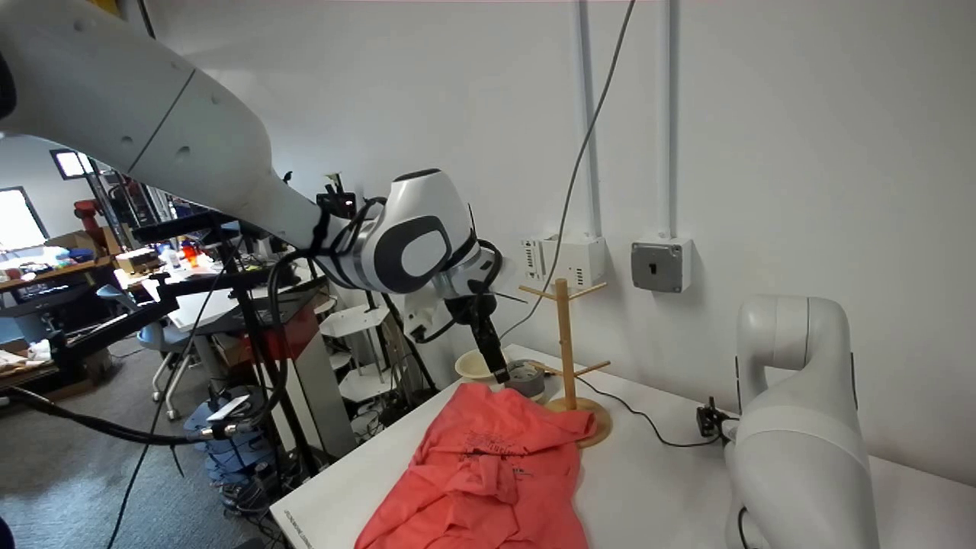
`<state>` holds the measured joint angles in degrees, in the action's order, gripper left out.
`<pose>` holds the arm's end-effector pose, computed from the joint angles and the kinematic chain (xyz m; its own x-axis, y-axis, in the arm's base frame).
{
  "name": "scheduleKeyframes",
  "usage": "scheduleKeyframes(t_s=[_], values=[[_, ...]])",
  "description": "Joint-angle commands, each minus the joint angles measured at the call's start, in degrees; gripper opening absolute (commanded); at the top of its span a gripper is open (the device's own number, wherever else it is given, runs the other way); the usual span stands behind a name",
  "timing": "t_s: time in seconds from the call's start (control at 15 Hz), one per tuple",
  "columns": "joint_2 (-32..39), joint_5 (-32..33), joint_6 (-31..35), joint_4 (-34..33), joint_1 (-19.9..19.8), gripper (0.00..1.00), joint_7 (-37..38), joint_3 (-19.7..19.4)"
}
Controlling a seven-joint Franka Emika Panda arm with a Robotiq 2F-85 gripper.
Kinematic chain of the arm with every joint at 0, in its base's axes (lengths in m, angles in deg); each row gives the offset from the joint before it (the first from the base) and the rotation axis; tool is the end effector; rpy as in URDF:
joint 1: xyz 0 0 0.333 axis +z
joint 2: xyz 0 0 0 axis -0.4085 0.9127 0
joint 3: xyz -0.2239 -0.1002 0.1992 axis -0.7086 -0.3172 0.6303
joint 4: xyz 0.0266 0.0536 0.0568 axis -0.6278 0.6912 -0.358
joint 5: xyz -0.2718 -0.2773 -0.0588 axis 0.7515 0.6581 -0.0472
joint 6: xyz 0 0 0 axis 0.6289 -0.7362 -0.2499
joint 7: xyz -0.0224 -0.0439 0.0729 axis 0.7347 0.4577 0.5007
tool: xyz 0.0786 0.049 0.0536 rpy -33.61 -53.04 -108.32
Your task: Fold the shirt
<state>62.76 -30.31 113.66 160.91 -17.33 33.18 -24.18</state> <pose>0.5845 0.1045 0.3412 0.8766 -0.4247 0.2264 -0.4093 -0.9053 -0.1139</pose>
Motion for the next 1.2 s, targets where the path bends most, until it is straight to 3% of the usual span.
scheduleKeyframes(t_s=[0.0,0.4,0.8,0.87,0.93,1.13], values=[[4.7,2.3,2.9,-2.4,1.6,1.0,4.6,-2.9],[14.5,-3.2,8.7,-7.4,1.2,1.0,3.1,-3.7],[25.5,-8.0,12.0,-17.6,1.6,1.0,0.6,-4.2],[26.2,-7.7,11.3,-19.1,2.2,1.0,1.0,-5.1],[23.0,-8.3,11.2,-14.2,2.2,1.0,0.8,-4.7],[25.3,-8.2,11.2,-17.3,2.6,1.0,0.8,-5.4]])
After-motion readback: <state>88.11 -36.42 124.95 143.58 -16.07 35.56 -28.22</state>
